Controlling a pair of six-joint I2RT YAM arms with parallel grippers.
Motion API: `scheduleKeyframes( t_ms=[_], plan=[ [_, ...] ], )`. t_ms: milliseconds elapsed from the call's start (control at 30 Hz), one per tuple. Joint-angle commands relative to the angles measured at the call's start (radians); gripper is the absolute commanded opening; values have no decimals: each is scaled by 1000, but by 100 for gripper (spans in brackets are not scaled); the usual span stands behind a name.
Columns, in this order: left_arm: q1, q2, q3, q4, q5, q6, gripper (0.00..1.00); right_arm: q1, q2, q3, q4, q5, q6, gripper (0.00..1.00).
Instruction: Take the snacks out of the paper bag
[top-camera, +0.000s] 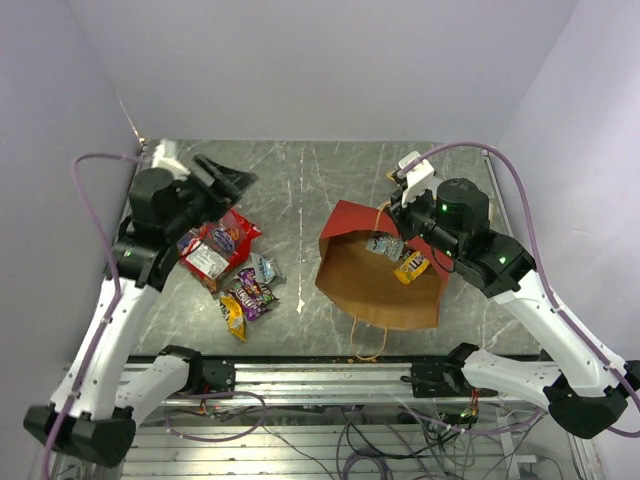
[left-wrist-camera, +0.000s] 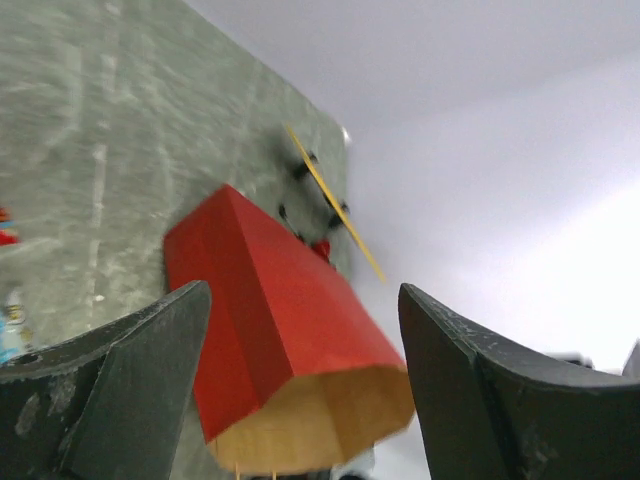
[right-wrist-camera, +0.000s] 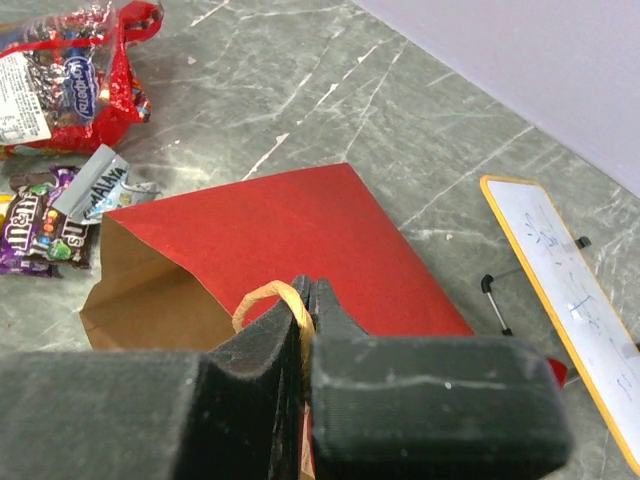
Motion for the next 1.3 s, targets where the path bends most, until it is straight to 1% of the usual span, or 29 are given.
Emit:
scheduleKeyframes(
  t_ms=[0, 100, 200, 300, 367, 467, 533, 633, 833, 900, 1000, 1100, 1167, 1200, 1267],
  plan=[
    [-240, 94, 105, 105, 45, 233, 86, 0, -14, 35, 15, -3, 3, 0],
    [-508, 136, 122, 97, -82, 315, 86, 1, -11, 37, 17, -2, -1, 0],
    [-720, 190, 119, 85, -208, 346, 85, 1, -8, 49, 10, 7, -6, 0],
    [-950, 251, 135, 98, -379, 404, 86, 2, -14, 55, 5, 14, -7, 0],
    [-1052, 305, 147, 105, -487, 440, 87, 1, -16, 54, 0, 16, -5, 0],
    [-1160, 362, 103, 197, -608, 515, 88, 0, -15, 55, -4, 15, -2, 0],
    [-1210, 383, 67, 270, -656, 581, 88, 1, -9, 65, -15, 13, 2, 0],
    [-1250, 403, 12, 357, -690, 661, 88, 1, 0, 80, -31, 10, 6, 0],
    [-1281, 451, -24, 412, -721, 743, 88, 0, 5, 100, -46, 12, 29, 0],
    [-1290, 469, -48, 458, -720, 782, 88, 1, 3, 96, -41, 21, 32, 0],
    [-1292, 512, -96, 549, -777, 831, 89, 0, 8, 98, -39, 32, 35, 0],
    [-1293, 571, -75, 581, -825, 889, 88, 0, 19, 112, -58, 33, 36, 0],
    [-1287, 625, -44, 600, -856, 914, 85, 0, 31, 124, -75, 33, 35, 0],
    [-1282, 658, -27, 604, -863, 919, 80, 0, 35, 130, -81, 35, 34, 0],
    [-1269, 707, -1, 629, -871, 931, 75, 0, 44, 147, -99, 37, 31, 0]
  ],
)
